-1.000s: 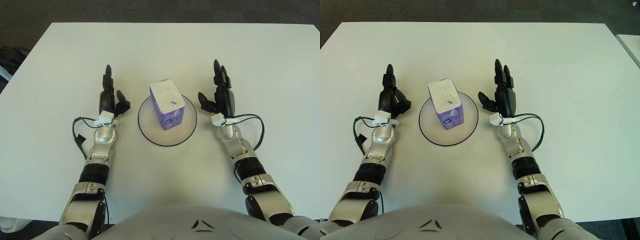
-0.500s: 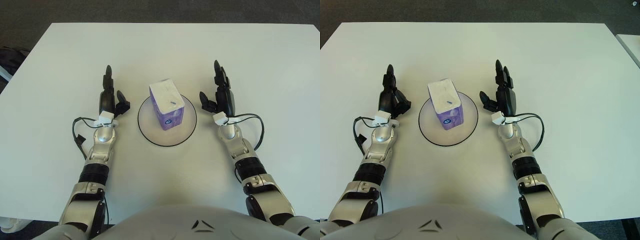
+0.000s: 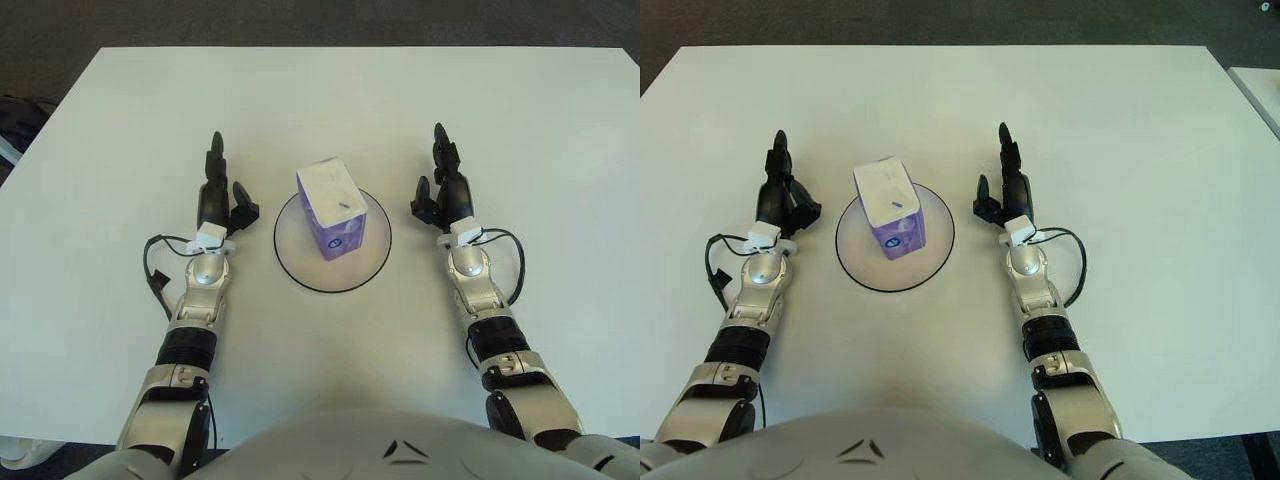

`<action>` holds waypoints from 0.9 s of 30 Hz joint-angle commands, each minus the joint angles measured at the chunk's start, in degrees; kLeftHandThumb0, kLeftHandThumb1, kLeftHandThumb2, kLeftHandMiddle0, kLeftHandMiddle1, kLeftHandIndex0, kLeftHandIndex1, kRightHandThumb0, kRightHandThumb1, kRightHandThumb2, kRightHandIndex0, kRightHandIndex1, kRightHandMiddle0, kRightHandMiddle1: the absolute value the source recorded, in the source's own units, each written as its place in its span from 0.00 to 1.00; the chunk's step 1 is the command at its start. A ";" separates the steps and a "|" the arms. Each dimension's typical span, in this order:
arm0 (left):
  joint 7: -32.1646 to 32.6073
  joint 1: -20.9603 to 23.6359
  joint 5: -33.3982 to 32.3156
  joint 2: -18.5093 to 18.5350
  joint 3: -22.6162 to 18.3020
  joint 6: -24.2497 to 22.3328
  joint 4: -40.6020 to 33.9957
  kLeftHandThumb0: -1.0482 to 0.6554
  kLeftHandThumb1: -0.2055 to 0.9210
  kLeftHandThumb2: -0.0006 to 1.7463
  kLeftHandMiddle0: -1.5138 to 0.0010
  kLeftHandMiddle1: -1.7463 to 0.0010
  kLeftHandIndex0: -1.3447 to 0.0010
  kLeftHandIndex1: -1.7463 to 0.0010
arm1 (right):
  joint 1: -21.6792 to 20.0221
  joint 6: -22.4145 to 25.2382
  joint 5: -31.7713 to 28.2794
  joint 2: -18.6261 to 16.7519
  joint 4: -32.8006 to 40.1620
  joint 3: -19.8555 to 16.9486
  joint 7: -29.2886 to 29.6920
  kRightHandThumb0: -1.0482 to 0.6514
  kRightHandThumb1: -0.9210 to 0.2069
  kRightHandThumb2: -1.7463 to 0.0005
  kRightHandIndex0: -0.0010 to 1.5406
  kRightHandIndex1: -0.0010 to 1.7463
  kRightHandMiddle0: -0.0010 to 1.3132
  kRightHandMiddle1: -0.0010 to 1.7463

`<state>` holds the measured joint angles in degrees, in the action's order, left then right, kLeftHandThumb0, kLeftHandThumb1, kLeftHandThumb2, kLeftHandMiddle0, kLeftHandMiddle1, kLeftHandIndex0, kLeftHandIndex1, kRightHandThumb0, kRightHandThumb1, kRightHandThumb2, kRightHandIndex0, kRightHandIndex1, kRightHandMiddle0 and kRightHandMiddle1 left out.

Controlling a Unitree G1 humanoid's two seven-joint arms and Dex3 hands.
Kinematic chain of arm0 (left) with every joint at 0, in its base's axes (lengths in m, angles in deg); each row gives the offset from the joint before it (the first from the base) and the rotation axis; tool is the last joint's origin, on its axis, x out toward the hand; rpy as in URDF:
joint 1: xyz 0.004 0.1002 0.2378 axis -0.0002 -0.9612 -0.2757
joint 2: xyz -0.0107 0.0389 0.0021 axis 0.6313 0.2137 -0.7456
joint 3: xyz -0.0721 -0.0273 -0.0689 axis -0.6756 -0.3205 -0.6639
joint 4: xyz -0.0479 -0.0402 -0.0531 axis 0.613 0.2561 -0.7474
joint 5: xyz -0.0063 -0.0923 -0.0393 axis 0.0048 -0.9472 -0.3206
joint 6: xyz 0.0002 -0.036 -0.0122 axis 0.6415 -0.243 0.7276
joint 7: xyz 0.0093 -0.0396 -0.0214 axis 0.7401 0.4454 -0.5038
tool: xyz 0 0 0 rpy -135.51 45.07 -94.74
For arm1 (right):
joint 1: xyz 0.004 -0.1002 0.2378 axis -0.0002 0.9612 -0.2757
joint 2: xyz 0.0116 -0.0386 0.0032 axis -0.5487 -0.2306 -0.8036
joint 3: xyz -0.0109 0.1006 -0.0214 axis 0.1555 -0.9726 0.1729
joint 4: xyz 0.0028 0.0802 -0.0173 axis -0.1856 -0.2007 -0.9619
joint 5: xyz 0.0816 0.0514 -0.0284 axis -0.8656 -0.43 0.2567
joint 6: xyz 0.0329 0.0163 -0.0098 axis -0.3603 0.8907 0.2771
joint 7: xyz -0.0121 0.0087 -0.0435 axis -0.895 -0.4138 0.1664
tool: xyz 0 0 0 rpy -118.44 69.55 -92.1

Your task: Put the tissue paper into the plate.

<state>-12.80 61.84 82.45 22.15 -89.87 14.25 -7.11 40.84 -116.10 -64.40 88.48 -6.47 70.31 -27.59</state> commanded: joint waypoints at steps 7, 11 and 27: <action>-0.64 -8.66 0.42 -2.40 0.87 -0.57 7.32 0.07 1.00 0.68 0.98 1.00 1.00 0.99 | 4.95 -0.05 -4.13 -3.16 -2.59 -1.19 -4.46 0.12 0.00 0.36 0.06 0.02 0.00 0.12; -0.55 -8.71 0.46 -2.42 0.78 -0.45 7.21 0.07 1.00 0.68 0.98 1.00 0.99 0.99 | 5.18 0.60 -4.83 -3.83 -1.97 -1.75 -5.25 0.13 0.00 0.35 0.07 0.02 0.00 0.14; -0.44 -8.97 0.55 -2.51 0.80 -1.33 6.58 0.06 1.00 0.68 0.98 1.00 1.00 0.97 | 6.14 2.50 -4.67 -4.61 0.27 -2.35 -5.64 0.14 0.00 0.35 0.08 0.02 0.00 0.15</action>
<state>-13.14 61.85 82.40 22.15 -89.93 13.71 -7.16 42.28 -114.35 -69.13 84.94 -4.34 68.16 -33.22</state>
